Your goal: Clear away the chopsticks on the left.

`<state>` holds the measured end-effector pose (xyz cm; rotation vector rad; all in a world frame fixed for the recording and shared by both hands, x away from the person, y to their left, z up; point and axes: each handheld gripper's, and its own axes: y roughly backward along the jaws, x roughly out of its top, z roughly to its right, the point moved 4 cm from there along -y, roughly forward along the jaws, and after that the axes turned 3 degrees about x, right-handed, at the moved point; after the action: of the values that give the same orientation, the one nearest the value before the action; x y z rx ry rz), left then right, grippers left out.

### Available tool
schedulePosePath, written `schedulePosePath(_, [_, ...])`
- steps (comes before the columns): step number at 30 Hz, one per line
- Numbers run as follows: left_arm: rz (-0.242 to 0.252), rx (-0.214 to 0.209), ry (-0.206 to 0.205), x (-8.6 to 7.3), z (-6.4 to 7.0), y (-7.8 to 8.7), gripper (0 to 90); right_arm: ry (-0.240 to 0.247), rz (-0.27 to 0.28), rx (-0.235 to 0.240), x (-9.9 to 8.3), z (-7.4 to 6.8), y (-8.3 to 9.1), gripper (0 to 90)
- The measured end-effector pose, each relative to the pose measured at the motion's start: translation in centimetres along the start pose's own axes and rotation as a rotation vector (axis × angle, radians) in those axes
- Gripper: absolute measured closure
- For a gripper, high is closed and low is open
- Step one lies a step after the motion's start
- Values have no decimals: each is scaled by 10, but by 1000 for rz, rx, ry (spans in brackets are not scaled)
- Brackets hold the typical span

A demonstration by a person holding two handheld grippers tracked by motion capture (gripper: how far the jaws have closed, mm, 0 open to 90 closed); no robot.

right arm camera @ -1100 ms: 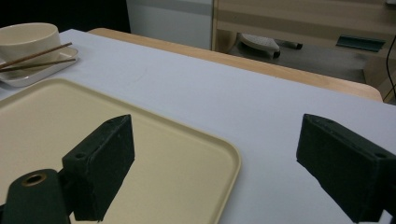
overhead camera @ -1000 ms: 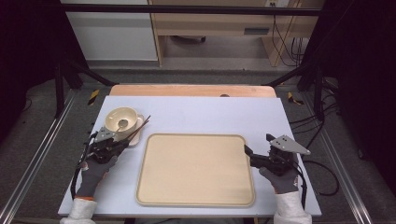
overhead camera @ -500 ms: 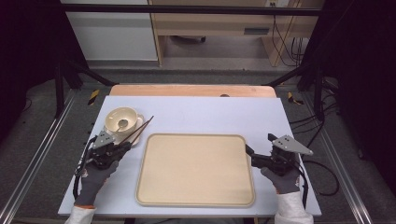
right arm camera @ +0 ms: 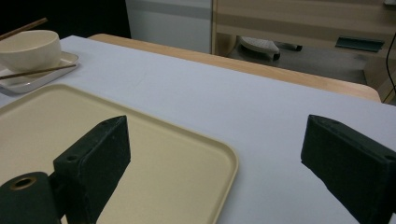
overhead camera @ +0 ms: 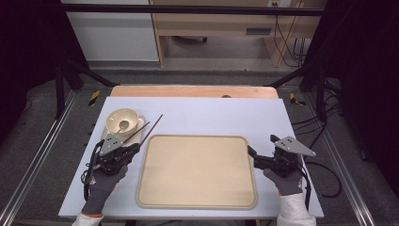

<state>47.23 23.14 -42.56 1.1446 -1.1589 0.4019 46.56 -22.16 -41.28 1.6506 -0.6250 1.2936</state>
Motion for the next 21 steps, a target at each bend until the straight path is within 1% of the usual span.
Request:
schedulePosePath(1, [6,-3,10,1,2,1,851,2,0,-1,0,0,0,84])
schedulePosePath(2, [8,-2,8,2,4,2,851,-3,-2,-1,0,-1,0,84])
schedulePosePath(4, [16,10,12,5,7,3,851,3,-2,-3,0,0,0,84])
schedulePosePath(8, [37,16,44,11,12,7,851,3,-6,-6,-1,0,0,84])
schedulePosePath(15, [70,41,53,28,25,10,851,1,-14,-10,-2,1,-1,83])
schedulePosePath(18, [62,61,54,30,33,6,851,-3,-13,-8,-2,1,-1,84])
schedulePosePath(20, [60,49,78,30,37,4,851,1,-13,-6,-2,1,-2,84])
schedulePosePath(21, [69,56,91,30,39,4,851,2,-13,-6,-2,1,-2,84])
